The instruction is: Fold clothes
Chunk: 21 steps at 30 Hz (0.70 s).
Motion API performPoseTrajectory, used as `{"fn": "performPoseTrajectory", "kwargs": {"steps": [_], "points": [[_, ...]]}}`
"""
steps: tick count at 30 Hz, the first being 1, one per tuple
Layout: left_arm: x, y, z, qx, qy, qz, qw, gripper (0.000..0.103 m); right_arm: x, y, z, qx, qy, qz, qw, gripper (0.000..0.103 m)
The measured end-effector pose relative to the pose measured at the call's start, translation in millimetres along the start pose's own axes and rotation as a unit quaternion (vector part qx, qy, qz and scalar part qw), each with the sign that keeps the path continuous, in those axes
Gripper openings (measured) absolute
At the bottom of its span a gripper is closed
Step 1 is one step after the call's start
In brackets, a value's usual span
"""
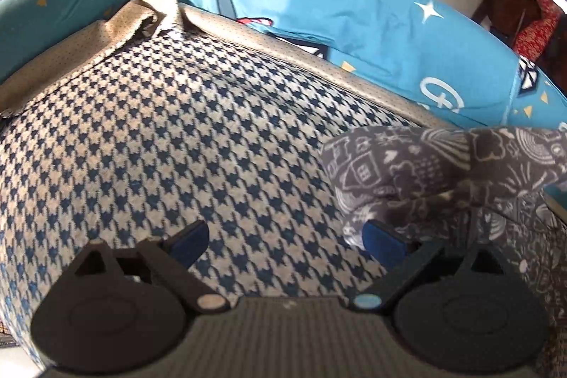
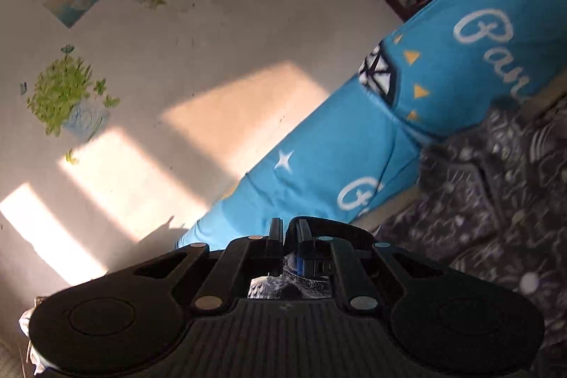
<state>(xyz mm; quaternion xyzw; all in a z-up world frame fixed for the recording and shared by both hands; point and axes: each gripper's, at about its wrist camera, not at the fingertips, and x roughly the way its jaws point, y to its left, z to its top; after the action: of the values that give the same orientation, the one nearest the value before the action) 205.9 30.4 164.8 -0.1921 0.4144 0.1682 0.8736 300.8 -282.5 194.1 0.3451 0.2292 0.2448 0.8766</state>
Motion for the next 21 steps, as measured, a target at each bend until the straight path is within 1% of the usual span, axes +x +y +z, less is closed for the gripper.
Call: {"fn": "performPoseTrajectory", "kwargs": {"steps": [3,7,10,15,17,19,20,21], "points": [[6.2,-24.3,-10.9,0.031,0.003,-0.012,0.9994,0.098,-20.4,-15.2,27.3,-0.003,-0.036,-0.023,0.999,0.010],[12.3,-53.6,-18.2,0.062,0.015,-0.022,0.9977,0.098,-46.2,-38.0,51.1,-0.005,-0.065,-0.061,0.996,0.010],[17.4,-69.8,-24.3,0.078,0.025,-0.022,0.9964,0.098,-62.6,-51.6,61.4,-0.024,-0.073,-0.094,0.993,0.010],[25.5,-81.0,-30.1,0.078,0.040,-0.021,0.9959,0.098,-86.2,-68.5,69.7,-0.053,-0.081,-0.140,0.985,0.010],[27.7,-81.6,-30.0,0.074,0.041,-0.014,0.9963,0.098,-89.8,-76.6,70.0,-0.063,-0.078,-0.162,0.982,0.010],[29.8,-82.1,-30.0,0.070,0.043,-0.006,0.9966,0.098,-88.5,-90.5,68.3,-0.050,-0.055,-0.178,0.981,0.010],[30.9,-82.4,-29.9,0.067,0.043,-0.003,0.9968,0.098,-86.5,-96.6,66.5,-0.047,-0.041,-0.193,0.979,0.010],[31.0,-81.8,-29.7,0.064,0.042,-0.001,0.9970,0.098,-84.2,-102.3,64.7,-0.047,-0.025,-0.208,0.977,0.013]]}}
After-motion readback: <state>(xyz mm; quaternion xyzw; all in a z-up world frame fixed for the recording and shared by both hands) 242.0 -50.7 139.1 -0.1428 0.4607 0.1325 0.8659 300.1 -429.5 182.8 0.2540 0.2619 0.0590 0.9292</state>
